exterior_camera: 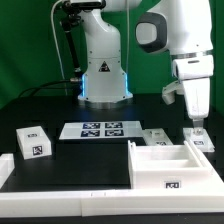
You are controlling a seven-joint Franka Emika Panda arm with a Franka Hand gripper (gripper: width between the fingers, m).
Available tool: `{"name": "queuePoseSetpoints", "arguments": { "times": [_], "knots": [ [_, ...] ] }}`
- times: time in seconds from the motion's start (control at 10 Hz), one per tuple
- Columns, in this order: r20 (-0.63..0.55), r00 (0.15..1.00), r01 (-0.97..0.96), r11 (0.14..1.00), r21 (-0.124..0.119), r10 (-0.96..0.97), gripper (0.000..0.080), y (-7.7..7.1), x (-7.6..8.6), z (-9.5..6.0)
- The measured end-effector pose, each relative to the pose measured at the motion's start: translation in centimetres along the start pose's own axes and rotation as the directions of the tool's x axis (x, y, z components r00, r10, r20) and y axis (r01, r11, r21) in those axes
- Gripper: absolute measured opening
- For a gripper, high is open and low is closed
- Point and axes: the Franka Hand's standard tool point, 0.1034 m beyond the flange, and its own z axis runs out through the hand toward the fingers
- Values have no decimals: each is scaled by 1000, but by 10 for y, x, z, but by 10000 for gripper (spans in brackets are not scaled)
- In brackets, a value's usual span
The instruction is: Assemble cabinet
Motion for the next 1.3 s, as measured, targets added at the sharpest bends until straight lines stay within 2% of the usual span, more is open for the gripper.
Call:
{"name": "queuePoseSetpoints", "arguments": {
  "times": [0.2,0.3,0.5,0.7,0.8,0.9,1.0,1.2,1.3],
  "knots": [
    [1,1000,1,1000,1,-1,797,0,-1,1],
    [6,1000,11,1000,3,-11,797,7,-8,6],
    [-10,1000,-1,1000,21,1,797,-5,-4,22],
    [-12,1000,-2,1000,25,2,797,-7,-5,25],
    [-13,1000,0,1000,27,0,683,-9,-4,26],
    [-13,1000,1,1000,27,0,535,-9,-4,26],
    [-13,1000,1,1000,27,-1,535,-9,-4,26],
    [-12,1000,1,1000,28,-1,168,-9,-4,26],
    [-12,1000,2,1000,29,-1,168,-9,-5,26]
  ]
}}
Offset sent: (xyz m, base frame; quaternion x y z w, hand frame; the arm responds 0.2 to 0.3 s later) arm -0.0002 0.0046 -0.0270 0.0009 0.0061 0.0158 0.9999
